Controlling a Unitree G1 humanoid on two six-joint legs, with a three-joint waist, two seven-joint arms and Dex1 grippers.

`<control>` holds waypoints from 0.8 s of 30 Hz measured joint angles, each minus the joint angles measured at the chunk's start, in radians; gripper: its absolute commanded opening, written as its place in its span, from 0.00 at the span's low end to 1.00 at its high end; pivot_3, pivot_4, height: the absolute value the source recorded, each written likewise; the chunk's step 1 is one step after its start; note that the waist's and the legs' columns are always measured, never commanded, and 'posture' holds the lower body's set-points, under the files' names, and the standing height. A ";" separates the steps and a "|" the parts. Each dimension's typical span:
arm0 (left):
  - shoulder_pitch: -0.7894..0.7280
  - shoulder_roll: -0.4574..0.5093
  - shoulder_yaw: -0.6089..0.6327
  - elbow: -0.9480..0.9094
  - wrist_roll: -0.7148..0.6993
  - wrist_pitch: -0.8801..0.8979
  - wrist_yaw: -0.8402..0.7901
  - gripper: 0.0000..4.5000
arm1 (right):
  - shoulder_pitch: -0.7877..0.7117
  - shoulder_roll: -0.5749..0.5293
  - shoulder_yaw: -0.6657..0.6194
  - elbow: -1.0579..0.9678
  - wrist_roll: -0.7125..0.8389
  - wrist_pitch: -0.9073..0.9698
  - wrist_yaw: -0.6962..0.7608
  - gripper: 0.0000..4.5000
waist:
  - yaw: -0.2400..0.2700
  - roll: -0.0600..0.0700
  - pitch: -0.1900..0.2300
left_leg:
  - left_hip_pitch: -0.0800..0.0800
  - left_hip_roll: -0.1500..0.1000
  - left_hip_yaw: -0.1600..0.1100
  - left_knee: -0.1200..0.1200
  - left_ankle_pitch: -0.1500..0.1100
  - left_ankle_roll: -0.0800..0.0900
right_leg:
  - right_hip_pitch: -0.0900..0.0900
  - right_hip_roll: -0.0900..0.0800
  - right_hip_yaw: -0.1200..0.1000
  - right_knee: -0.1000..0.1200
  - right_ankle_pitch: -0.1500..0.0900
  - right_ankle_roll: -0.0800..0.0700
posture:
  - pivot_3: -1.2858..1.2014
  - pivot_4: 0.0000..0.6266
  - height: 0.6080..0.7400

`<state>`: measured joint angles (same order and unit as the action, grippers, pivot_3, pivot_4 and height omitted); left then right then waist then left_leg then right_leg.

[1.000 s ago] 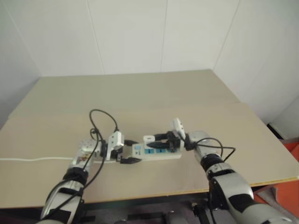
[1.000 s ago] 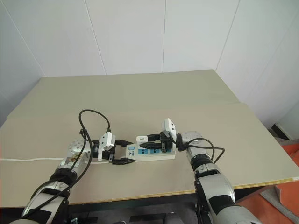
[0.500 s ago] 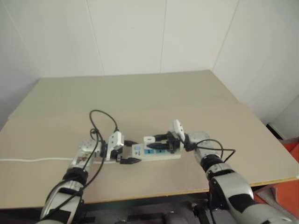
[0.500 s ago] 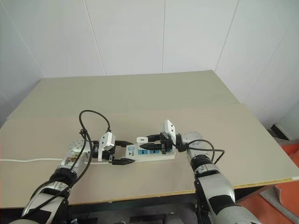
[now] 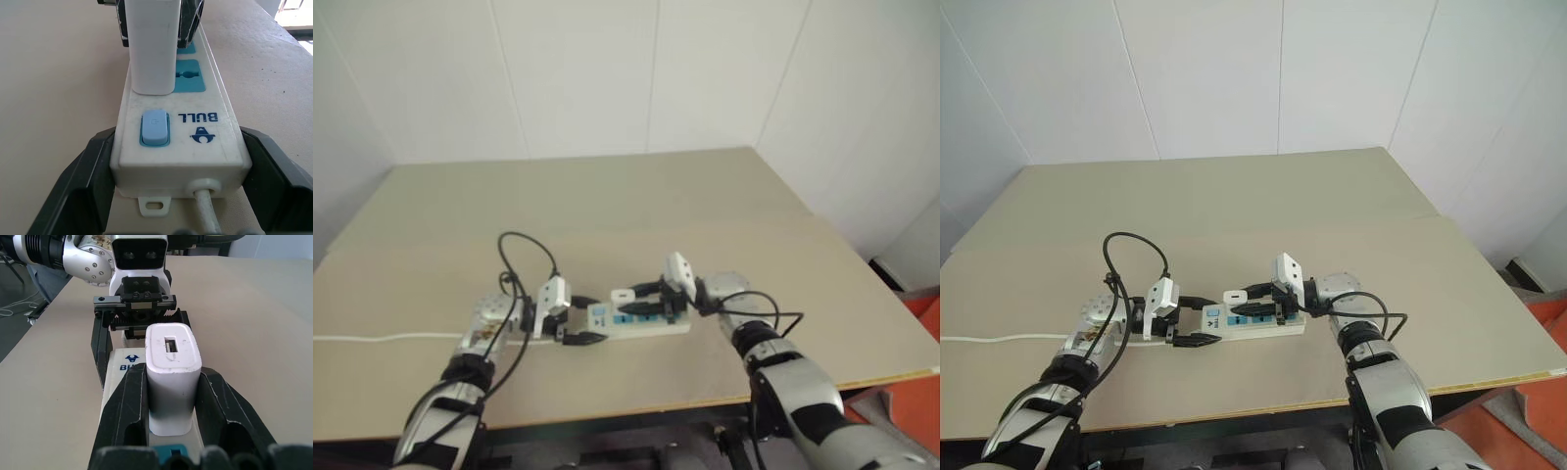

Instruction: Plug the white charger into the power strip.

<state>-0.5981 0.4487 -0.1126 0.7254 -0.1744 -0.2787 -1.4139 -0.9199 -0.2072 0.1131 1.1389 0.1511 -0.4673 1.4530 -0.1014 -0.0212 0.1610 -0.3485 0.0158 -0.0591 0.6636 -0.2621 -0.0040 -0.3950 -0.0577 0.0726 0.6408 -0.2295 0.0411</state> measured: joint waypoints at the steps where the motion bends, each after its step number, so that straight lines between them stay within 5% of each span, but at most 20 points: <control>1: 0.004 0.000 0.000 -0.003 -0.001 0.000 0.002 0.73 | -0.003 0.000 0.002 0.002 -0.005 0.001 0.000 0.24 | 0.000 0.000 0.000 | 0.002 0.000 0.000 -0.001 0.000 0.000 | 0.001 0.000 0.000 0.000 0.000 0.000 | 0.52 0.24 1.00; 24: 0.046 0.022 -0.007 -0.061 -0.016 0.046 0.021 0.73 | -0.019 0.001 0.056 0.011 -0.014 0.054 -0.008 0.24 | -0.005 0.000 -0.003 | 0.012 0.001 0.000 -0.005 0.000 0.000 | 0.009 0.000 0.000 0.001 -0.007 0.002 | 0.52 0.24 1.00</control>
<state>-0.5516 0.4702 -0.1196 0.6641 -0.1904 -0.2324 -1.3932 -0.9390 -0.2062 0.1693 1.1495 0.1370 -0.4136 1.4449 -0.1063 -0.0212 0.1577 -0.3368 0.0166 -0.0588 0.6589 -0.2625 -0.0040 -0.3865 -0.0575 0.0727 0.6418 -0.2363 0.0433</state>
